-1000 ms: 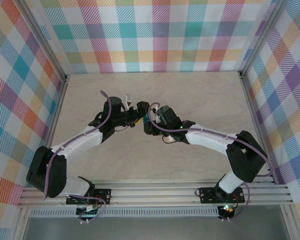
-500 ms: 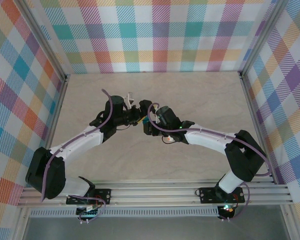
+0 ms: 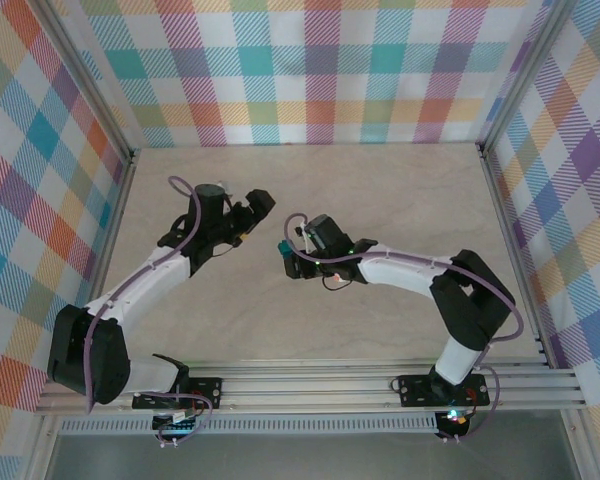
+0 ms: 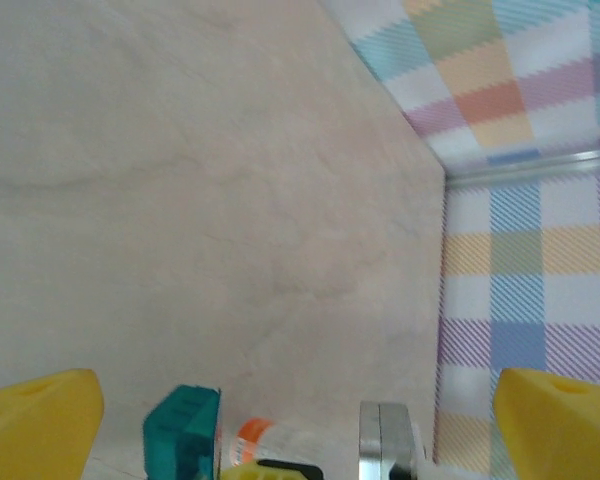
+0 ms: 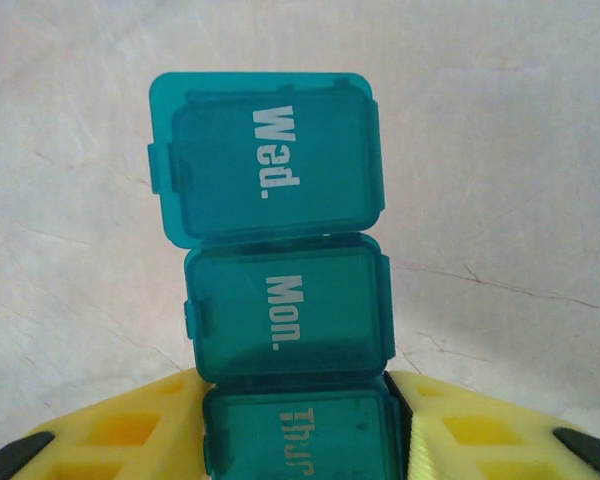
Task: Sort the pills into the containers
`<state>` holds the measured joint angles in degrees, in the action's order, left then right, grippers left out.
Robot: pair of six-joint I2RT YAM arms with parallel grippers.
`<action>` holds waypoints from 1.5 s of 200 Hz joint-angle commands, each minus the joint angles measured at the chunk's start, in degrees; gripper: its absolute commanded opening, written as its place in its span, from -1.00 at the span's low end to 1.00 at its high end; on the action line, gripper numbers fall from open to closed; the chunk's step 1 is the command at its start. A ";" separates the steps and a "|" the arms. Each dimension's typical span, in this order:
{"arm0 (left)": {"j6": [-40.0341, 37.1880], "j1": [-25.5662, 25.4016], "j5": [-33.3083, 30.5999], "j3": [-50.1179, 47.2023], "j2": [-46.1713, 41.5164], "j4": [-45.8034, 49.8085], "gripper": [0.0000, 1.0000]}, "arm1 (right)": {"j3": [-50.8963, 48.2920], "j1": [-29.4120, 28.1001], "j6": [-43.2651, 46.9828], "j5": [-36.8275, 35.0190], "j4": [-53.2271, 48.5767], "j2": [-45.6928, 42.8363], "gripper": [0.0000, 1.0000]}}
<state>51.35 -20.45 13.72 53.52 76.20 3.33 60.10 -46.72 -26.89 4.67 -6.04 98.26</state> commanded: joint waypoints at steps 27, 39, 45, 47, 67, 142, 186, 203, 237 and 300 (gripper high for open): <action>-0.84 4.11 -1.89 -2.05 -2.70 2.86 1.00 | 6.18 -0.91 10.44 2.01 -7.52 4.49 -0.06; -0.73 4.45 -1.78 -2.62 -2.94 2.93 1.00 | 7.72 -1.33 12.86 1.92 -9.36 5.81 -0.06; -0.73 4.58 -1.72 -2.92 -3.13 2.91 1.00 | 8.34 -1.51 14.00 1.90 -9.99 6.42 -0.06; -0.73 4.62 -1.68 -3.01 -3.18 2.91 1.00 | 8.49 -1.59 14.36 1.88 -10.23 6.62 -0.06; -0.73 4.72 -1.67 -3.80 -3.52 2.91 1.00 | 9.98 -2.05 17.24 1.66 -11.67 7.89 -0.05; -0.04 4.71 -0.81 -4.65 -2.97 2.05 1.00 | 13.06 -3.03 25.35 2.16 -15.85 11.13 0.00; 0.44 4.71 -0.49 -4.98 -2.27 0.93 1.00 | 15.03 -3.59 27.22 -0.12 -18.04 13.16 0.01; 0.44 4.71 -0.43 -5.11 -2.16 0.67 1.00 | 15.44 -3.64 27.64 -0.77 -18.88 13.73 0.17; 0.59 4.71 0.08 -4.92 -1.77 0.18 1.00 | 14.89 -4.13 27.78 -2.45 -19.44 13.06 0.45; 0.67 4.71 0.39 -4.44 -1.78 0.11 1.00 | 15.20 -4.12 28.95 -9.96 -21.43 13.03 0.51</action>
<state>51.64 -16.29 12.97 49.21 74.28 4.36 74.26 -50.68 0.60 -0.34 -25.19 111.33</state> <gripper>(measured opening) 0.998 0.754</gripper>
